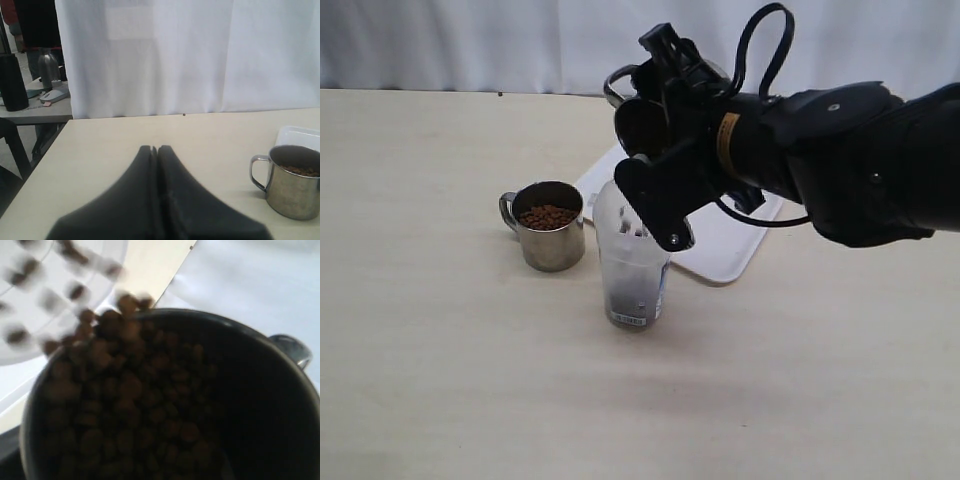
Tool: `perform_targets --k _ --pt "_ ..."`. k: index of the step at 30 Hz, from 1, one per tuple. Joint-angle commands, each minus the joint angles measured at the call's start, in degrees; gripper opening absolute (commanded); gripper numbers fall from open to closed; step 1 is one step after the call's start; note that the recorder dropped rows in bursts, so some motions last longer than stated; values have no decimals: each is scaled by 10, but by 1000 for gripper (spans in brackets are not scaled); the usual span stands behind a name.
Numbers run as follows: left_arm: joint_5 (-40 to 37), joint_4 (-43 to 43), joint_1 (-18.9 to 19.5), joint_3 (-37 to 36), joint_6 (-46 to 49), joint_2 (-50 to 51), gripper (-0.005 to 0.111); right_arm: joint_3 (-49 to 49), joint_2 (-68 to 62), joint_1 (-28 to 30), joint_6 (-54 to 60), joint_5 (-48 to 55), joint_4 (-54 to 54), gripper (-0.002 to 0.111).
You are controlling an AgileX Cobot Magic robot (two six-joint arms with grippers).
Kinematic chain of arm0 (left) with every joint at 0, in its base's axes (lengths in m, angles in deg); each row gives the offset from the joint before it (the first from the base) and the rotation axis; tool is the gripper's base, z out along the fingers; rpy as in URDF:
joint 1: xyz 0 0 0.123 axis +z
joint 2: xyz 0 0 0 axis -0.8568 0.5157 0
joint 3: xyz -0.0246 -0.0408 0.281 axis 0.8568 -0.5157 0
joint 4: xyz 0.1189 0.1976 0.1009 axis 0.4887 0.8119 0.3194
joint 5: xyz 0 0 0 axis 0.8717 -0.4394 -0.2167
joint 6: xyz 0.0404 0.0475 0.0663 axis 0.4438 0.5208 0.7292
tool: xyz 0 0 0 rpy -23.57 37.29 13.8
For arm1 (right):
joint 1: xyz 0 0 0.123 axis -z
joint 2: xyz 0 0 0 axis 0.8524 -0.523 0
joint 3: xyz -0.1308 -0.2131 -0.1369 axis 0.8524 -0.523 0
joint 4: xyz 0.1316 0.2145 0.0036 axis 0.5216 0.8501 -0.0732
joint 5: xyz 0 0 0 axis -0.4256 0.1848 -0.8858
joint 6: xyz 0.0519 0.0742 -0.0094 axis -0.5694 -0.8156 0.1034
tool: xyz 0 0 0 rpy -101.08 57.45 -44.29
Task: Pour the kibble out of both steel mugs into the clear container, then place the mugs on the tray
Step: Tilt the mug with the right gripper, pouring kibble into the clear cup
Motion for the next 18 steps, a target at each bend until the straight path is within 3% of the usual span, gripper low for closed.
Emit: perform_targets --k 1,18 --pt "8 -1 -5 -2 -1 -1 0 17 5 -2 3 -18 -7 5" --pt "8 -1 -5 -2 -1 -1 0 17 5 -2 77 -22 -7 5"
